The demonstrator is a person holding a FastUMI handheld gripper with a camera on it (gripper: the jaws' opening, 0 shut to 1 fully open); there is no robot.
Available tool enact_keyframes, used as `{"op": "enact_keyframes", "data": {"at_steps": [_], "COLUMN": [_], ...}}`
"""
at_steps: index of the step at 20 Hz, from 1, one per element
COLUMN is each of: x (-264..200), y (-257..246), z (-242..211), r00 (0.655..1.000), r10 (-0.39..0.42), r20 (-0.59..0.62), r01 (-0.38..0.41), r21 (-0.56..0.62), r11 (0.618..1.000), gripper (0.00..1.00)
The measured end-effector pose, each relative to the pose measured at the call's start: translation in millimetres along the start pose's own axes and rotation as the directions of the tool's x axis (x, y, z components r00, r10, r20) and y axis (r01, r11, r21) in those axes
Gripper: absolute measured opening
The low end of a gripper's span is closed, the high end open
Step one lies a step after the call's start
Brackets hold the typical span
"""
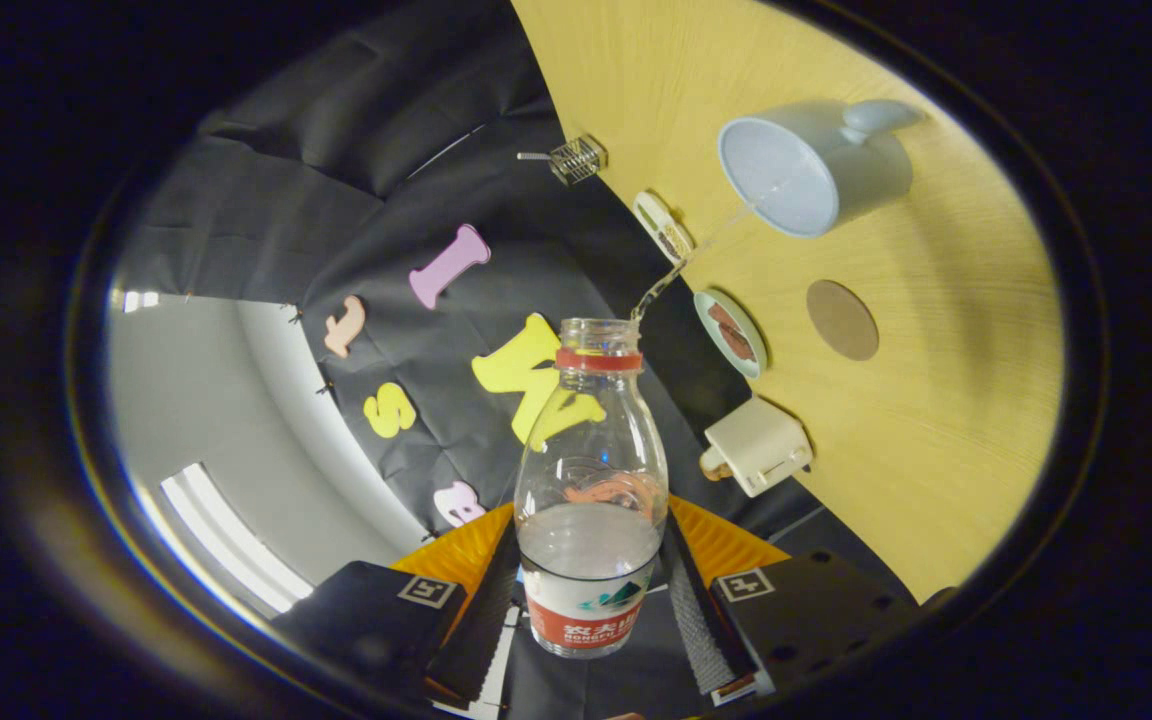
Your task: Take the bottle from table, then pour the juice into the cup, finally place the bottle on the coaster
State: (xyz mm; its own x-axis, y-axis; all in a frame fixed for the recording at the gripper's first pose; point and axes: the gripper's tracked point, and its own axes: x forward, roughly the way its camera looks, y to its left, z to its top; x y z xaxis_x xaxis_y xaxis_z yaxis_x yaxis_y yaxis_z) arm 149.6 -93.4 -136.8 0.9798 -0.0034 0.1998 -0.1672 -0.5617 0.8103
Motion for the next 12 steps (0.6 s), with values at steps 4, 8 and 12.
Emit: {"op": "enact_keyframes", "data": {"at_steps": [4,8,12], "x": [1.4,-0.1,2.3], "y": [17.8,37.9,49.8], "z": [5.8,2.0,-0.7], "r00": [0.999,0.995,0.993], "r10": [0.051,0.102,0.119], "r20": [0.014,0.019,0.025], "r01": [-0.052,-0.104,-0.121], "r21": [0.061,0.113,0.129], "r11": [0.997,0.988,0.984], "gripper": [0.79,0.79,0.79]}}
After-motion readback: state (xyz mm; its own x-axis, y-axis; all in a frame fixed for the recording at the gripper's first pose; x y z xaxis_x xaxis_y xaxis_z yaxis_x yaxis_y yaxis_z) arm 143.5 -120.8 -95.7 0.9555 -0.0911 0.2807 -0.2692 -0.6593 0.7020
